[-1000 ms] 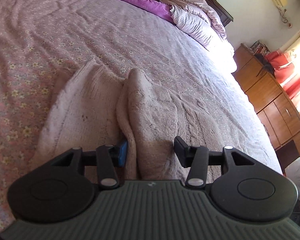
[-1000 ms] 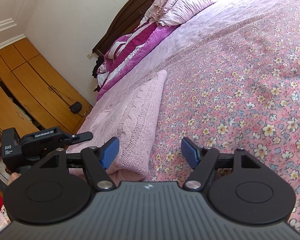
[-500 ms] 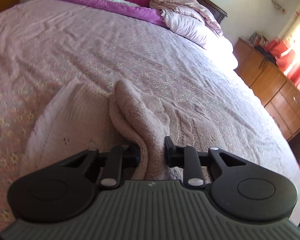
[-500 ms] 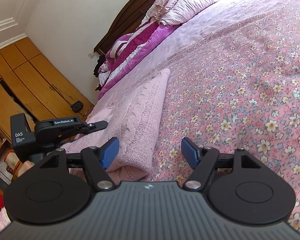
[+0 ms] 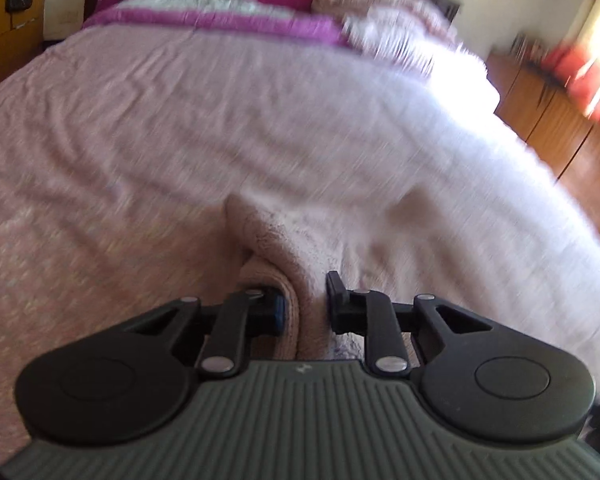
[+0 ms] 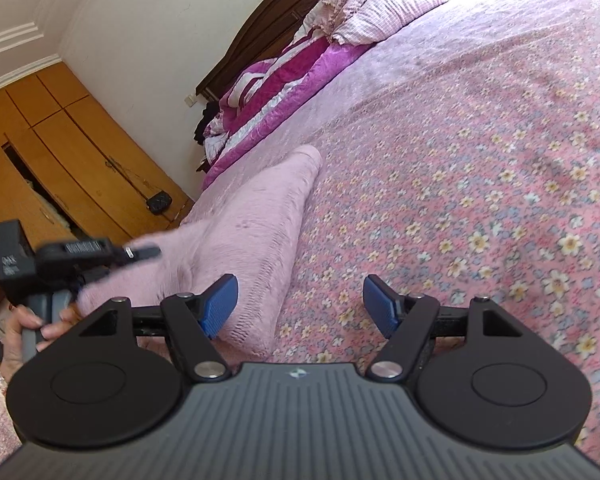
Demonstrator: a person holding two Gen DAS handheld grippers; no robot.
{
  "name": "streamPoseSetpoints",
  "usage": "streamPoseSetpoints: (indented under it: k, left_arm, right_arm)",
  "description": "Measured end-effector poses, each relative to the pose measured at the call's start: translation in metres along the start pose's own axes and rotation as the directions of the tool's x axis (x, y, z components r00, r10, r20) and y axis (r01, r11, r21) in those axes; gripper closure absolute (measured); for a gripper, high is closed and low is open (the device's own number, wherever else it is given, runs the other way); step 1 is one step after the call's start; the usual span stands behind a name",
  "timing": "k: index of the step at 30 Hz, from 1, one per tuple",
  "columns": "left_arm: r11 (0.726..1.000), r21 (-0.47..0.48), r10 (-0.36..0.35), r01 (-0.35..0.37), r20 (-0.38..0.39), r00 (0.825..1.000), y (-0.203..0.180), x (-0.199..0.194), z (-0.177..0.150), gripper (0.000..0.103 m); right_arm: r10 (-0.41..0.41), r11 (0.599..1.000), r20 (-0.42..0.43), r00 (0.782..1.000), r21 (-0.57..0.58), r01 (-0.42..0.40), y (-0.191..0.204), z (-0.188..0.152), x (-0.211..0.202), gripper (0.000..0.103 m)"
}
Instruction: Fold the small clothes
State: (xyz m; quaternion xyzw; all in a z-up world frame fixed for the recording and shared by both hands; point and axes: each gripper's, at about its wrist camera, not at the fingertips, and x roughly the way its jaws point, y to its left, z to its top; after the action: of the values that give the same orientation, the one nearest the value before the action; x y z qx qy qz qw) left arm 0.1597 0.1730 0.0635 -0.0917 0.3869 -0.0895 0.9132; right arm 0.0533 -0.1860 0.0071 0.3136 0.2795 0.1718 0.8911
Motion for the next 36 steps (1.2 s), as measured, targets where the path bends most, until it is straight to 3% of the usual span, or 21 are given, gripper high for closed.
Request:
streamPoseSetpoints:
  k: [2, 8, 10, 12, 13, 14, 16, 21, 23, 28, 33, 34, 35, 36]
  left_arm:
    - [1.000, 0.009, 0.028, -0.028, 0.001, 1.000, 0.008, 0.006, -0.011, 0.072]
    - [0.999, -0.042, -0.009, 0.010, 0.022, 1.000, 0.015, 0.008, -0.007, 0.063]
    - [0.999, -0.050, -0.017, 0.018, 0.021, 1.000, 0.016, 0.009, -0.005, 0.058]
    - [0.998, -0.064, -0.015, 0.016, 0.019, 1.000, 0.016, 0.012, -0.005, 0.052]
    - [0.997, -0.072, 0.006, -0.005, 0.015, 1.000, 0.017, 0.012, -0.006, 0.041]
    - [0.996, -0.076, 0.045, -0.045, 0.006, 0.999, 0.018, 0.012, -0.009, 0.023]
    - [0.989, -0.094, 0.117, -0.118, -0.011, 0.993, 0.022, 0.011, -0.014, 0.012]
    - [0.984, -0.174, 0.033, -0.041, -0.049, 0.998, 0.033, 0.004, -0.022, 0.013]
    - [0.977, -0.211, -0.044, 0.028, -0.074, 0.996, 0.037, 0.003, -0.026, 0.012]
    - [0.938, -0.275, -0.242, 0.210, -0.091, 0.966, 0.032, 0.009, -0.040, 0.014]
    - [0.954, -0.236, -0.209, 0.187, -0.071, 0.975, 0.020, 0.009, -0.048, 0.038]
    - [0.951, -0.242, -0.216, 0.194, -0.066, 0.974, 0.020, 0.008, -0.047, 0.049]
    - [0.945, -0.254, -0.227, 0.205, -0.063, 0.972, 0.023, 0.006, -0.045, 0.056]
    - [0.939, -0.271, -0.237, 0.213, -0.060, 0.970, 0.025, 0.004, -0.043, 0.057]
  right_arm:
    - [0.001, 1.000, -0.010, 1.000, -0.007, -0.001, 0.003, -0.001, 0.003, 0.027]
    - [0.025, 0.999, -0.035, 0.999, -0.019, -0.026, 0.010, 0.004, 0.010, 0.026]
    - [0.055, 0.998, -0.029, 0.998, -0.009, -0.056, 0.012, 0.009, 0.014, 0.021]
    - [0.096, 0.995, -0.030, 0.995, 0.008, -0.096, 0.014, 0.015, 0.020, 0.010]
    - [0.112, 0.994, -0.036, 0.993, 0.017, -0.112, 0.014, 0.018, 0.025, 0.009]
    - [0.126, 0.992, -0.049, 0.991, 0.026, -0.125, 0.015, 0.020, 0.030, 0.008]
    - [0.137, 0.990, -0.083, 0.987, 0.030, -0.135, 0.018, 0.024, 0.042, 0.008]
    - [0.146, 0.989, -0.161, 0.976, 0.010, -0.146, 0.027, 0.024, 0.069, 0.007]
    - [0.150, 0.988, -0.184, 0.971, -0.006, -0.154, 0.031, 0.024, 0.078, 0.006]
    - [0.157, 0.985, -0.222, 0.962, -0.039, -0.170, 0.044, 0.022, 0.101, 0.000]
    - [0.135, 0.988, -0.243, 0.961, -0.043, -0.149, 0.052, 0.026, 0.116, 0.001]
    - [0.127, 0.989, -0.245, 0.961, -0.037, -0.141, 0.053, 0.028, 0.117, 0.004]
    - [0.109, 0.992, -0.247, 0.963, -0.035, -0.121, 0.054, 0.031, 0.118, 0.020]
    - [0.091, 0.994, -0.251, 0.964, -0.031, -0.102, 0.055, 0.035, 0.120, 0.034]
